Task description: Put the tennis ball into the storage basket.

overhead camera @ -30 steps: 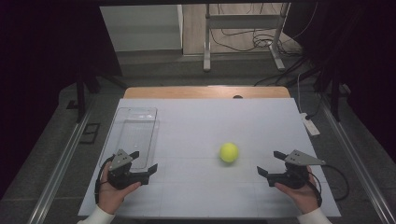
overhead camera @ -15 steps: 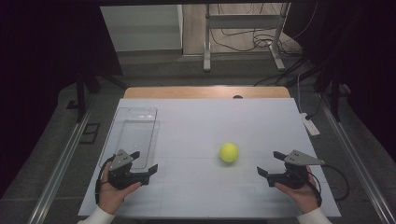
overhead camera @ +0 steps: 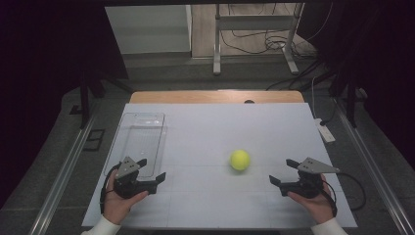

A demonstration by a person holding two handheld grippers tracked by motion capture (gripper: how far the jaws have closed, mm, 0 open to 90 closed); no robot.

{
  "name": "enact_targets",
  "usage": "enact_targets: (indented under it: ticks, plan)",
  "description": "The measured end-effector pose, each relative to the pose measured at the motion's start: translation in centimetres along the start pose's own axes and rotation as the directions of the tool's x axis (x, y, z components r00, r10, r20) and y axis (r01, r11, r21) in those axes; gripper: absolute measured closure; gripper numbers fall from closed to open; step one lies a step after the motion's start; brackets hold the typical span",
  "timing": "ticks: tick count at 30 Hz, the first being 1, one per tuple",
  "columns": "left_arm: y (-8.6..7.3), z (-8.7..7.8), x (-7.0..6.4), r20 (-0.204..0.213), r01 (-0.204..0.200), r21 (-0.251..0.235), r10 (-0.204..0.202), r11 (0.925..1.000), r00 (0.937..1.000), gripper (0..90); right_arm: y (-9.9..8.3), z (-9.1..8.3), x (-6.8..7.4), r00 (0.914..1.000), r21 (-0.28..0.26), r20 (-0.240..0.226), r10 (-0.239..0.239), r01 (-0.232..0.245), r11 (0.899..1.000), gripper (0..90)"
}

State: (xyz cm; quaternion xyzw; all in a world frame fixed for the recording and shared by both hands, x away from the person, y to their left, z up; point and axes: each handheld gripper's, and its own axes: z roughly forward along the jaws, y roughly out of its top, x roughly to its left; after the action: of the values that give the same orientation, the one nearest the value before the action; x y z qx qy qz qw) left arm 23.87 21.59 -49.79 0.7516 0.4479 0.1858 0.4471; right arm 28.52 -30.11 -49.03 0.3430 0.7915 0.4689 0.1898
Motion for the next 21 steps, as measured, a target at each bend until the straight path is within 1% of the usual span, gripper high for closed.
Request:
enact_targets:
  ticks: [12,15,21]
  plan:
    - [0.7,-0.2,-0.2,-0.017,0.008,0.006,-0.007,1.0000,0.9998,13.2,0.0,0.1,0.0,0.9998,-0.004,-0.018,-0.001,0.001,1.000,10.0]
    - [0.9,-0.2,-0.2,-0.018,0.015,0.004,-0.014,0.9999,0.9997,13.4,-0.1,0.1,-0.1,0.9999,0.000,-0.016,0.003,-0.003,1.000,10.0]
    - [1.2,0.0,-0.3,-0.007,0.008,0.006,-0.008,0.9999,0.9999,13.4,-0.2,0.2,-0.2,0.9999,0.004,-0.013,0.005,-0.005,1.000,10.1]
